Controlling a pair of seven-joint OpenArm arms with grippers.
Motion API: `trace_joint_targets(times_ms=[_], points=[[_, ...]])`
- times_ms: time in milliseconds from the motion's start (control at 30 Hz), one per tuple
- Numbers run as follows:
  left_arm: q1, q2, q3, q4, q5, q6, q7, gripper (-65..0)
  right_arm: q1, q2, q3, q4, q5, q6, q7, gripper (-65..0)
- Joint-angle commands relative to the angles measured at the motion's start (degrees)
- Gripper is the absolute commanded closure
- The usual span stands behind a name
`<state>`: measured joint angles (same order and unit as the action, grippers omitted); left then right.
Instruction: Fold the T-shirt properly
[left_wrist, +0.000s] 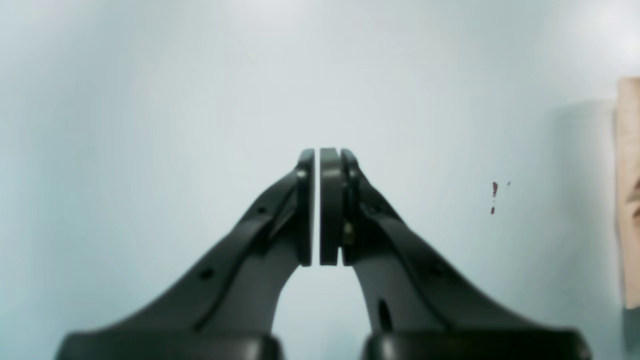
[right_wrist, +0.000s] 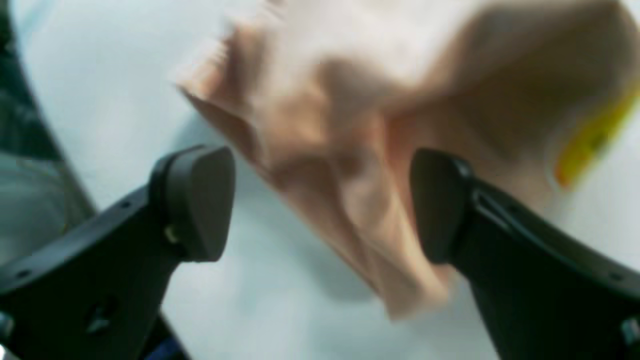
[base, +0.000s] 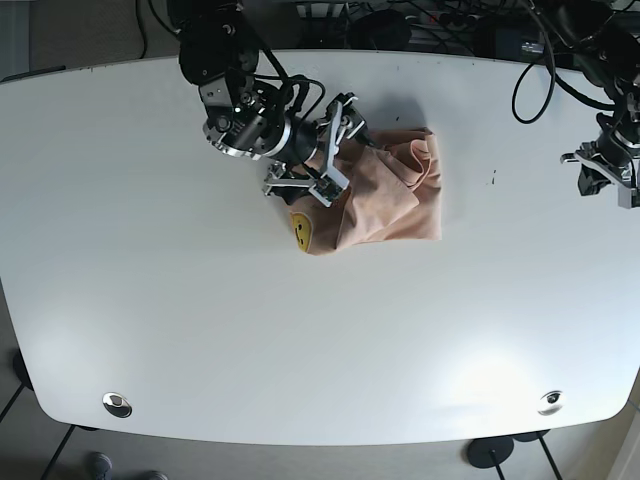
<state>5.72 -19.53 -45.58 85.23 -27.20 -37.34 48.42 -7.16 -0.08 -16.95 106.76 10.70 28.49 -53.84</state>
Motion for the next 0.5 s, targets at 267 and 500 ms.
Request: trace_joint_targets(times_ms=[267,500], points=[[0.57,1.55,3.17,1.14,-1.06,-0.06,-1.26,0.0,9.84,-5.42,-1.64,-13.18,11.50,-0.31,1.49,-52.3],[0.57,1.55,3.43,1.32,-1.15,-0.06,-1.08,0.0,24.17,-8.92,-6.83,-19.51,24.16,-1.37,3.34,-52.3]])
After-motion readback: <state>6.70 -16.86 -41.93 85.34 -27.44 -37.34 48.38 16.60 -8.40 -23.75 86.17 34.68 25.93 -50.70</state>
